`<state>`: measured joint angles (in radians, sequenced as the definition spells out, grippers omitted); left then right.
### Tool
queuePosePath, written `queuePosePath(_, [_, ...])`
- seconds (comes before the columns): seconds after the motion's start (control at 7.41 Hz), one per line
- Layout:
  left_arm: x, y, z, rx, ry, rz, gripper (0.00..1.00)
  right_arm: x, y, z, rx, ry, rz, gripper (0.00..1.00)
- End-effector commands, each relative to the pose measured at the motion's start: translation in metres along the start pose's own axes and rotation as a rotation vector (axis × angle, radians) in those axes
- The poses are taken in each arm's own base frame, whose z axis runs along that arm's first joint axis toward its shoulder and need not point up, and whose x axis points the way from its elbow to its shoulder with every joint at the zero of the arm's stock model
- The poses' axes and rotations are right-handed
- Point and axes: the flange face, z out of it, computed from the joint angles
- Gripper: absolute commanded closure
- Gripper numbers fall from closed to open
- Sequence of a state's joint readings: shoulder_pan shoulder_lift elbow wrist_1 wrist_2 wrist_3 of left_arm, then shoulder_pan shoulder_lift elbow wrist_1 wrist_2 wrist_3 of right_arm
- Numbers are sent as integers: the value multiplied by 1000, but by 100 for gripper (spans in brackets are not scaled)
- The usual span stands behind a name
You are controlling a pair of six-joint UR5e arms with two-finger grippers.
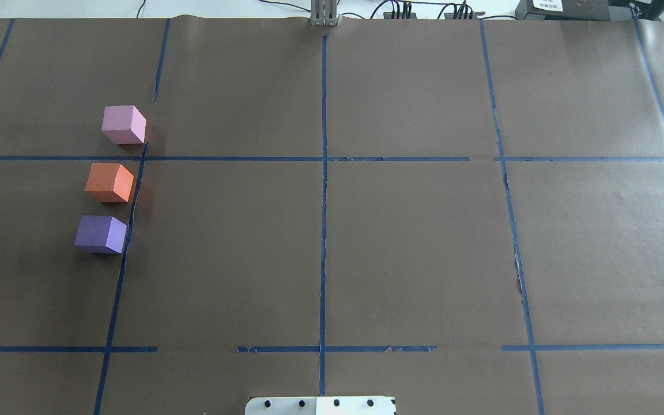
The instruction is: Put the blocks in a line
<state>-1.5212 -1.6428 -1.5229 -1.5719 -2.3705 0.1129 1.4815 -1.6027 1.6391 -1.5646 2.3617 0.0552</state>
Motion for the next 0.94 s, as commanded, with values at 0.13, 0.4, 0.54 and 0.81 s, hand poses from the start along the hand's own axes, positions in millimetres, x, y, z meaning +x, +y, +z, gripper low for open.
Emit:
queuePosePath(0.13, [-11, 22, -29, -28, -3, -82, 0, 1, 0, 0, 0, 1, 1, 0])
queuePosePath(0.4, [-20, 25, -20, -48, 2, 48, 0, 0, -1, 0, 1, 1, 0, 0])
queuePosePath(0.54, [-22, 29, -17, -53, 4, 51, 0, 0, 0, 0, -1, 1, -1, 0])
queuePosePath(0.81, [-28, 42, -7, -67, 10, 39, 0, 0, 0, 0, 1, 1, 0, 0])
